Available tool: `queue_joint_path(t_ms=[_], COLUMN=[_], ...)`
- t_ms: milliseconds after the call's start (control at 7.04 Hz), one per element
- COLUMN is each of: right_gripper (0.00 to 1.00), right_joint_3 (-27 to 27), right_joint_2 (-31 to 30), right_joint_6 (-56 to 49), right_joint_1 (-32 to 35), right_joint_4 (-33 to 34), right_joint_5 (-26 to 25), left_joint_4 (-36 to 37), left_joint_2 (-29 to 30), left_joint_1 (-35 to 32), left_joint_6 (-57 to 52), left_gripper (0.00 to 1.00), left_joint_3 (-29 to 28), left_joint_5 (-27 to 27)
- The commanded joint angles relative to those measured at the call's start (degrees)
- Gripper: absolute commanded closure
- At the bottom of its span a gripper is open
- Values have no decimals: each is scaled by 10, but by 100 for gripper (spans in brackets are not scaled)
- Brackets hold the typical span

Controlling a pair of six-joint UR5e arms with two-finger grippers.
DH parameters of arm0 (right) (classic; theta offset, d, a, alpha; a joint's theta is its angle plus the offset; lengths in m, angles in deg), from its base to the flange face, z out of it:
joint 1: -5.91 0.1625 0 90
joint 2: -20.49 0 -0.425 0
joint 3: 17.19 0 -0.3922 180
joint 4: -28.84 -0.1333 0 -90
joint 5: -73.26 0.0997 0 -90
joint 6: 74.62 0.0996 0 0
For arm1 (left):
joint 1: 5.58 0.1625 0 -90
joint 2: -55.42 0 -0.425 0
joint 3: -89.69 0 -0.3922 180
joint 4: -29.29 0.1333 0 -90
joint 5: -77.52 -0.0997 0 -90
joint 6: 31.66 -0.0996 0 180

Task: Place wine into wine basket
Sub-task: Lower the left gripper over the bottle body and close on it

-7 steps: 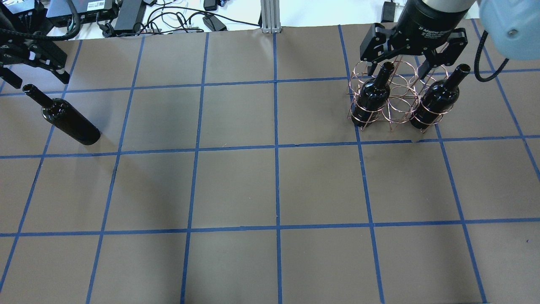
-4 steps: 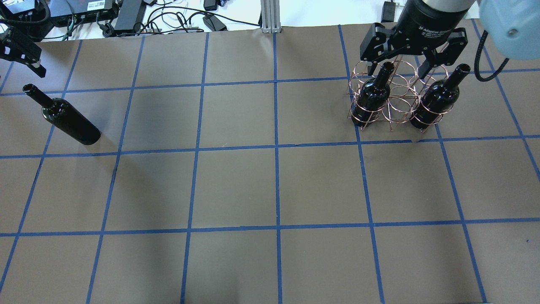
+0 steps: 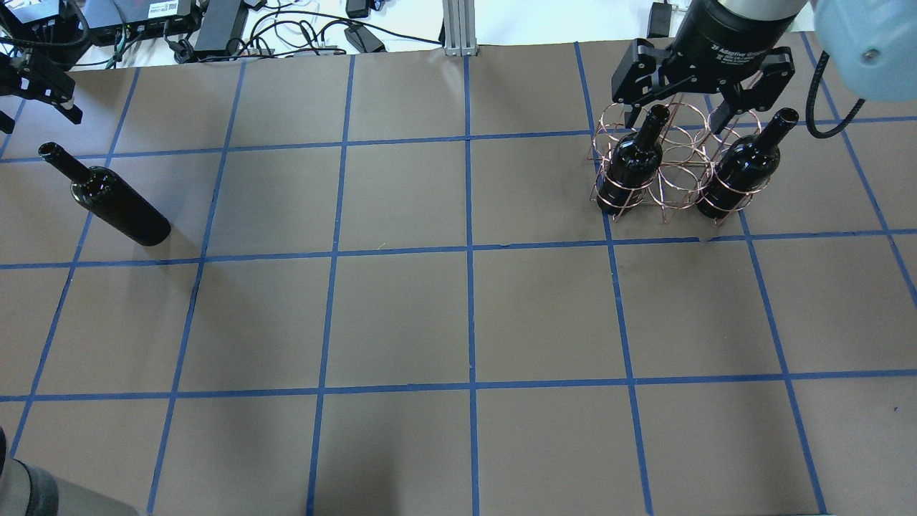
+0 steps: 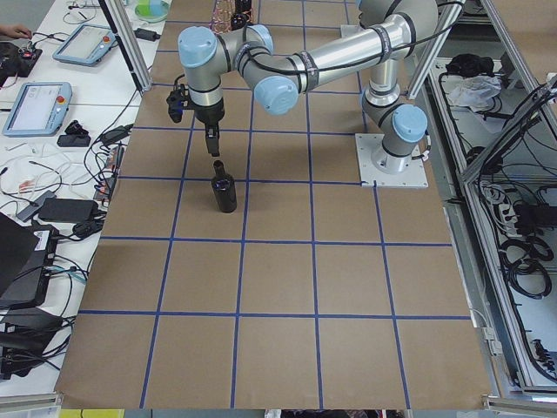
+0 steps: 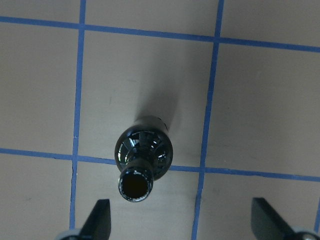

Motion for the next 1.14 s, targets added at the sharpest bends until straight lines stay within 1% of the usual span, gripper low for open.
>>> queue_joint_path(t_ms=[0,142,710,852,994], right_gripper=[0,0,0,0,0], right_joint_3=[0,0,0,0,0], right_joint_2=[0,0,0,0,0], right_joint_6=[0,0,0,0,0], right_joint_1=[0,0,0,0,0], right_joint_4=[0,0,0,0,0], right_joint_5=[1,1,1,1,1], left_joint_4=[11,25,28,28,28], left_joint_2=[23,30,44,45,45], left_joint_1=[18,19,19,19,19], left_joint_6=[-16,-22,-18,-19,-22], left_gripper=[0,0,0,7,16], left_joint_3=[4,10,31,32,34], left_joint_5=[-2,-3,-1,0,1])
